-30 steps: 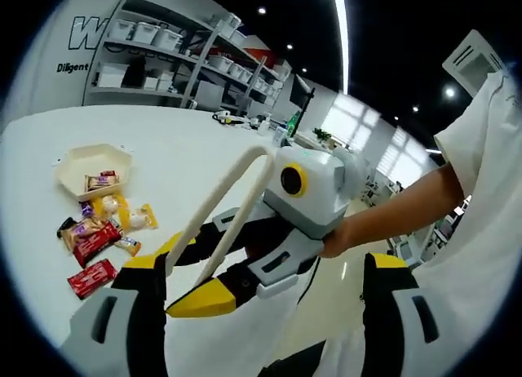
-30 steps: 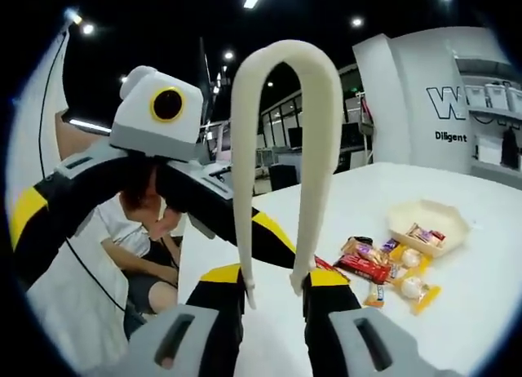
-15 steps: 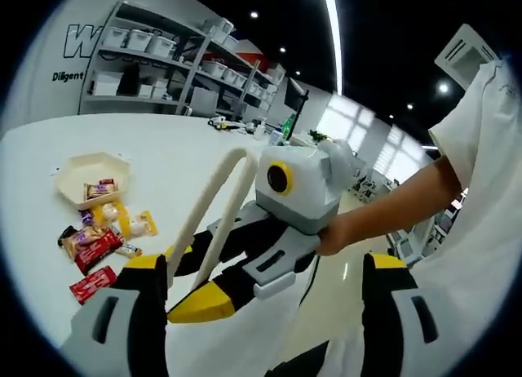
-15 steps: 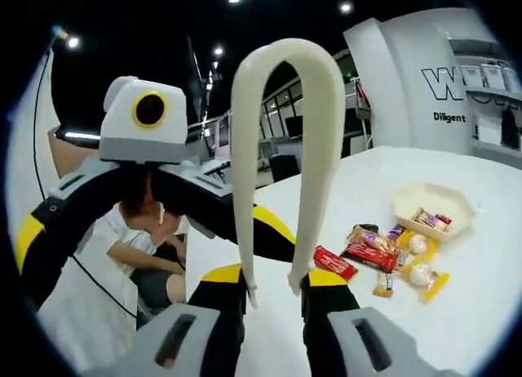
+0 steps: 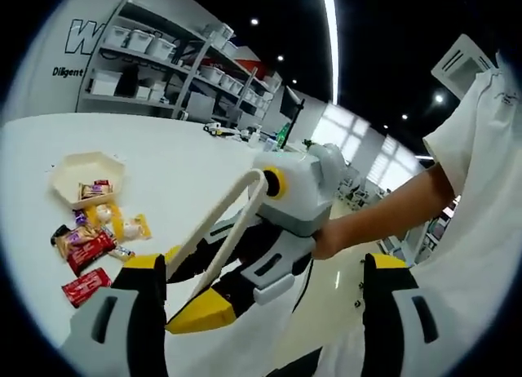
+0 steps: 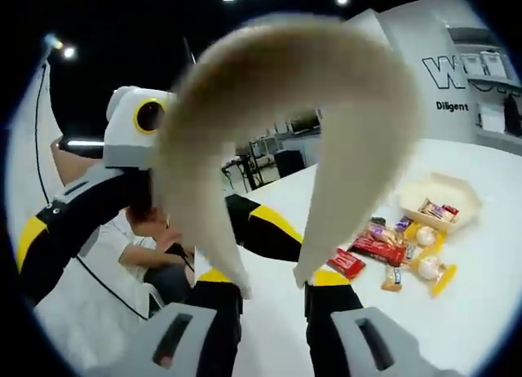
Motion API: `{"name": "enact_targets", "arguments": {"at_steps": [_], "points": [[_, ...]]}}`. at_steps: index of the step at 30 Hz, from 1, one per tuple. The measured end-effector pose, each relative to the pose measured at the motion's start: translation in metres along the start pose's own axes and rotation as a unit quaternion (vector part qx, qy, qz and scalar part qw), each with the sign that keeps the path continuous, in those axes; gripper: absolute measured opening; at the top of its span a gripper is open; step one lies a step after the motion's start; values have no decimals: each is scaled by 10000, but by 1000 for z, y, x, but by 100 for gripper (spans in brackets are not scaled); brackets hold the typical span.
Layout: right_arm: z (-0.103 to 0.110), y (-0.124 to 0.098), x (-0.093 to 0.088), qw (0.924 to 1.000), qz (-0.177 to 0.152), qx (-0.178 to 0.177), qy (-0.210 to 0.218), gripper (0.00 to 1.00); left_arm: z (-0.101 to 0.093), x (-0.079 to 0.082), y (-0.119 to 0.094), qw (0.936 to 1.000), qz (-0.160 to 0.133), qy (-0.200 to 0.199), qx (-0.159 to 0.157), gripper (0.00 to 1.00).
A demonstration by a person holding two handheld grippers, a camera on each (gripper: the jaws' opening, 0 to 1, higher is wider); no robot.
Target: Place the target food into the container with the food tongs after gripping and lifting it, then release it inside without dropping or visibly crushing the food.
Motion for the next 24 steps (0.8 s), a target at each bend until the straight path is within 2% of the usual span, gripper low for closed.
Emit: {"name": "enact_targets", "arguments": {"at_steps": [2,4,9,21,24], "points": [[-1,1,-1,10000,58,-26,-74,21,2,0,0,10000,9,-19,17,97],[-1,0,-2,9999,110,-32,61,20,3,-2,-1,10000,33,-43,22,96],[-1,-1,0,9999,66,-109,70,16,5,-3,-2,10000,70,10,61,95],[-5,-3,1,9997,25,-237,-68,17,10,-8,-11,9996,181,69,216,95],[-4,-4,2,9996,-5,-263,-74,18,10,-13,-14,9993,291,31,229,94]]}}
Point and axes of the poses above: the point that each gripper's makers call its tool centre point, and the gripper's own axes: y roughly forward along the fingers, z roughly to its left, x roughly out of its top, the point moved 3 cm from there along -y, roughly backward along the fingers, and after that the axes turned 9 degrees about -z, right-handed, at the moved point
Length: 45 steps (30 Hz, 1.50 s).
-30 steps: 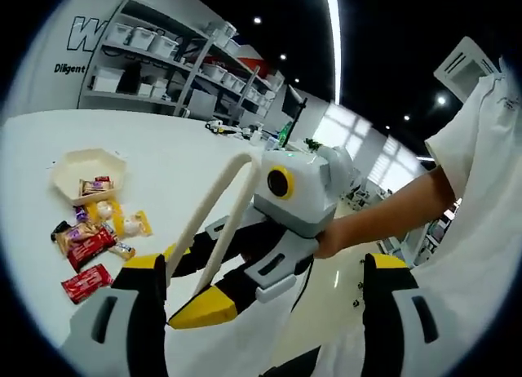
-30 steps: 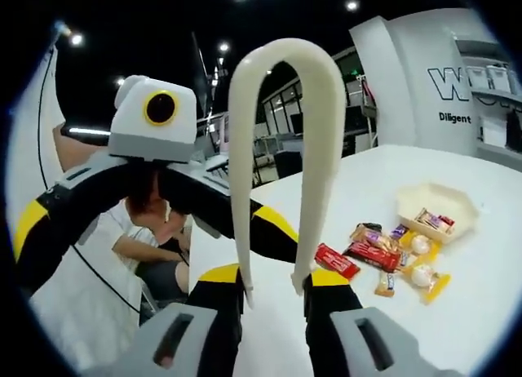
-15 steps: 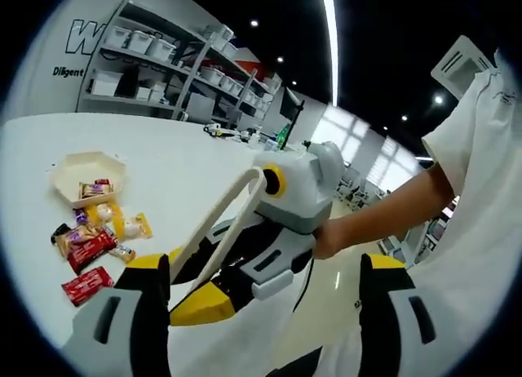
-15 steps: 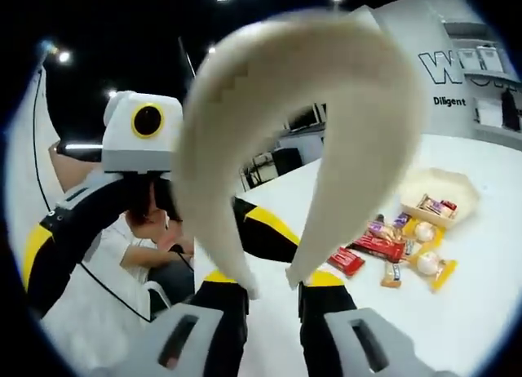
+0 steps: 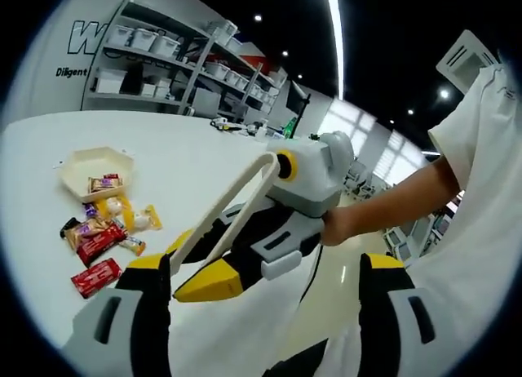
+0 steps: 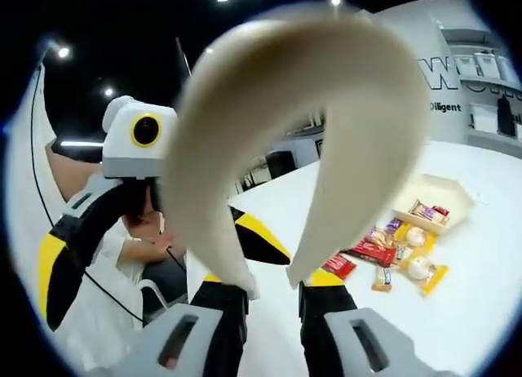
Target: Place the target food into the container with the food tongs after gripping and lifting it, then release it inside without dropping or visibly crushing the food.
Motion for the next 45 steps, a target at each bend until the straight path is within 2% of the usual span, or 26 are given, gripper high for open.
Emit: {"name": "enact_targets", "arguments": {"at_steps": [3,11,19,33,45], "points": [[3,0,1,10000,-3,-3,-91,19,-1,-4,0,10000,85,22,-5,93],[9,-4,5,9998,-83,114,-115,22,-4,-2,-1,9999,58,-52,-63,90],[7,-6,5,9999,-39,49,-131,20,-4,-2,-1,9999,90,-16,-82,86],[6,-6,2,9997,2,-1,-240,19,1,4,-5,10000,-20,79,-5,91],[15,-6,8,9995,-80,127,-280,21,-11,-1,0,9997,85,-29,-213,96]]}}
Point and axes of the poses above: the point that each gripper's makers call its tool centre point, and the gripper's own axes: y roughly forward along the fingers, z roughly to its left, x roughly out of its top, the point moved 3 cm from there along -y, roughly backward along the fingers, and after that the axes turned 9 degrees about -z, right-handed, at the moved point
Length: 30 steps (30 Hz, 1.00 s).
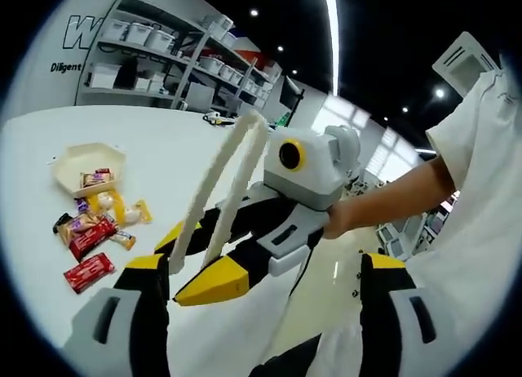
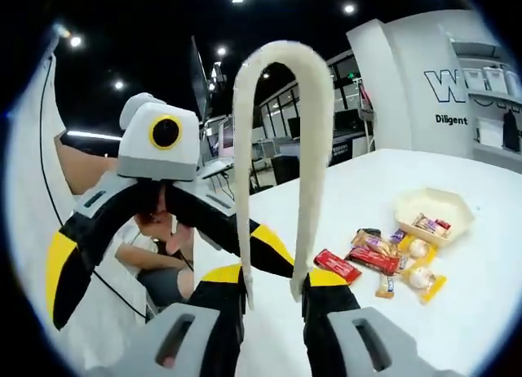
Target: Place the target food into the container with the food tongs after gripping and lifting it, then release it inside without dropping or visibly crushing the food.
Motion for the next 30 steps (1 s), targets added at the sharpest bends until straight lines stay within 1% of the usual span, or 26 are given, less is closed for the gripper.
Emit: {"name": "enact_targets", "arguments": {"at_steps": [2,4,8,11,14,15,17,22,29,30], "points": [[0,0,0,10000,10,-7,-9,21,-1,-1,1,10000,14,45,2,96],[-1,0,-1,10000,15,-3,73,21,-3,3,1,10000,-72,12,-48,97],[-1,-1,0,10000,-11,-45,85,20,-4,3,1,10000,-55,34,-66,96],[-1,-2,-2,9999,4,-60,123,20,-6,2,1,9999,-84,-54,-97,97],[0,-2,-2,9999,2,-91,111,20,-7,2,3,9999,-105,-47,-101,99],[0,-3,-2,9999,11,-90,111,20,-8,3,3,9998,-149,-107,-107,99],[1,-3,-1,9999,-4,-90,85,21,-8,3,2,9997,-187,-101,-124,99],[1,-4,0,9998,-67,-55,155,22,-9,6,2,9995,-242,-141,-172,99],[2,-4,0,9999,-85,26,96,23,-12,5,2,9993,-258,-97,-245,98],[3,-3,1,9999,-83,46,110,24,-14,6,3,9991,-279,-167,-290,98]]}}
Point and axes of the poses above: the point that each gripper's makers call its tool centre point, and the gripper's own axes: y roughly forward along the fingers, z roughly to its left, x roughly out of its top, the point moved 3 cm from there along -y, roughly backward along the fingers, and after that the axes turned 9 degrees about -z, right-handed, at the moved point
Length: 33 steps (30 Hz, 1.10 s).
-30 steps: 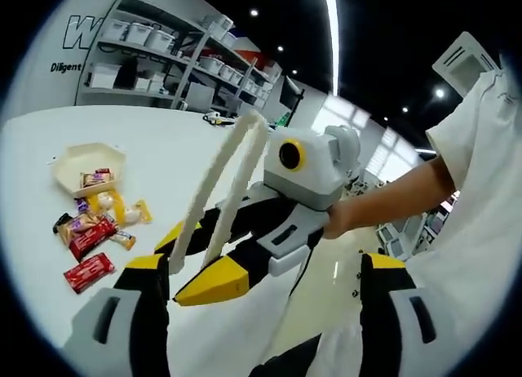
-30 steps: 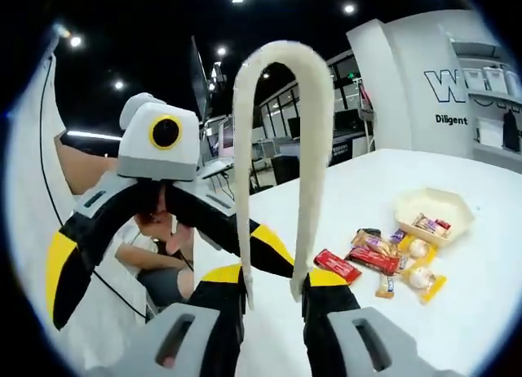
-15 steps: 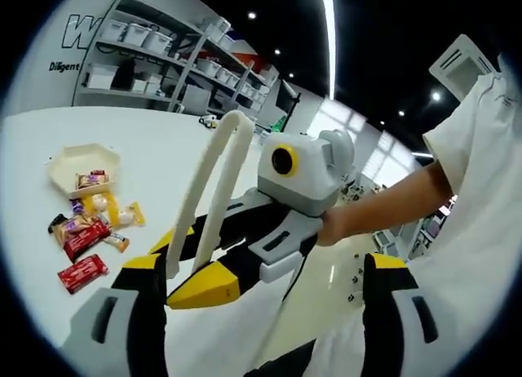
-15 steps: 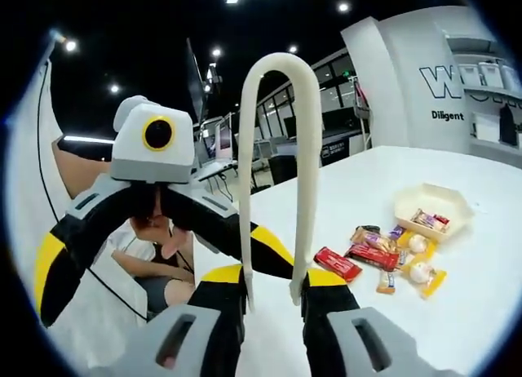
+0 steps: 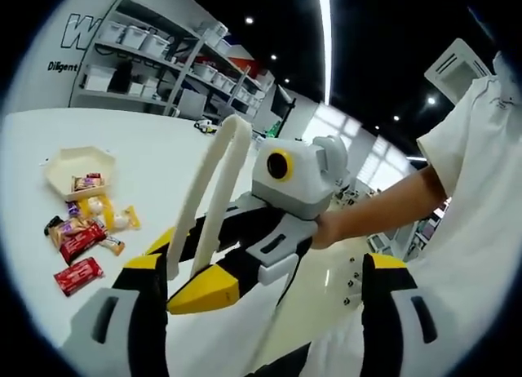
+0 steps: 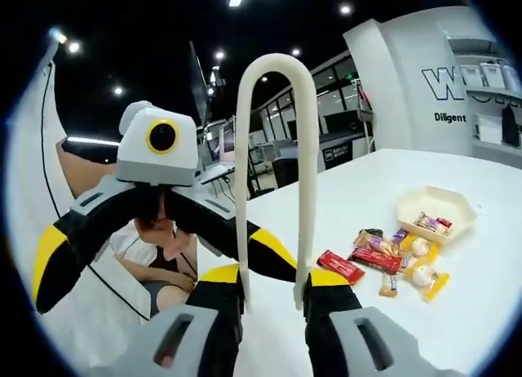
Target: Place the target food into the container with the food tongs after gripping and lifting it, then release it inside without dropping or visibly crushing the food.
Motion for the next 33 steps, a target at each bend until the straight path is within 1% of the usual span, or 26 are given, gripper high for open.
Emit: {"name": "enact_targets", "arguments": {"at_steps": [3,5,6,8,10,14,16,17,19,21,24,26,27,28,29,30,31,33], "points": [[0,0,0,10000,21,-31,-4,23,2,0,1,10000,35,26,37,96],[1,-1,-2,10000,86,-3,36,23,1,-1,0,9999,52,-88,-10,96],[1,-1,-3,9999,114,-5,35,21,1,-2,0,9999,88,-72,-20,95],[3,-3,-6,9998,176,16,76,19,4,-7,-3,9997,234,57,-18,89],[4,-3,-7,9998,201,15,67,18,4,-9,-4,9996,264,72,-10,86],[3,-2,-8,9998,197,-26,32,17,7,-10,-4,9993,328,179,29,85],[1,-1,-6,9998,163,-69,12,15,9,-7,-5,9992,305,251,71,85],[-3,-1,-6,9997,164,-170,23,16,13,-2,-7,9990,204,346,177,88],[-9,-2,-4,9996,115,-228,114,16,21,7,-12,9982,-18,454,382,91],[-14,-4,-4,9994,110,-312,105,16,22,10,-19,9982,-33,455,382,89],[-20,-5,-4,9992,108,-380,110,16,27,8,-24,9971,3,535,543,91],[-26,-6,-6,9988,134,-462,99,16,32,4,-29,9952,80,670,710,89],[-29,-7,-6,9985,130,-521,75,16,33,2,-31,9944,116,745,734,88],[-35,-7,-7,9980,132,-621,50,16,36,0,-34,9928,145,821,861,87],[-39,-8,-7,9975,140,-689,52,17,35,-1,-36,9921,136,903,857,86],[-42,-8,-7,9971,127,-744,21,17,37,-2,-38,9904,147,1026,914,86],[-46,-8,-7,9969,142,-775,21,17,41,-3,-41,9873,178,1174,1056,84],[-51,-9,-8,9963,146,-849,-10,17,41,-3,-45,9879,80,1108,1085,83]]}}
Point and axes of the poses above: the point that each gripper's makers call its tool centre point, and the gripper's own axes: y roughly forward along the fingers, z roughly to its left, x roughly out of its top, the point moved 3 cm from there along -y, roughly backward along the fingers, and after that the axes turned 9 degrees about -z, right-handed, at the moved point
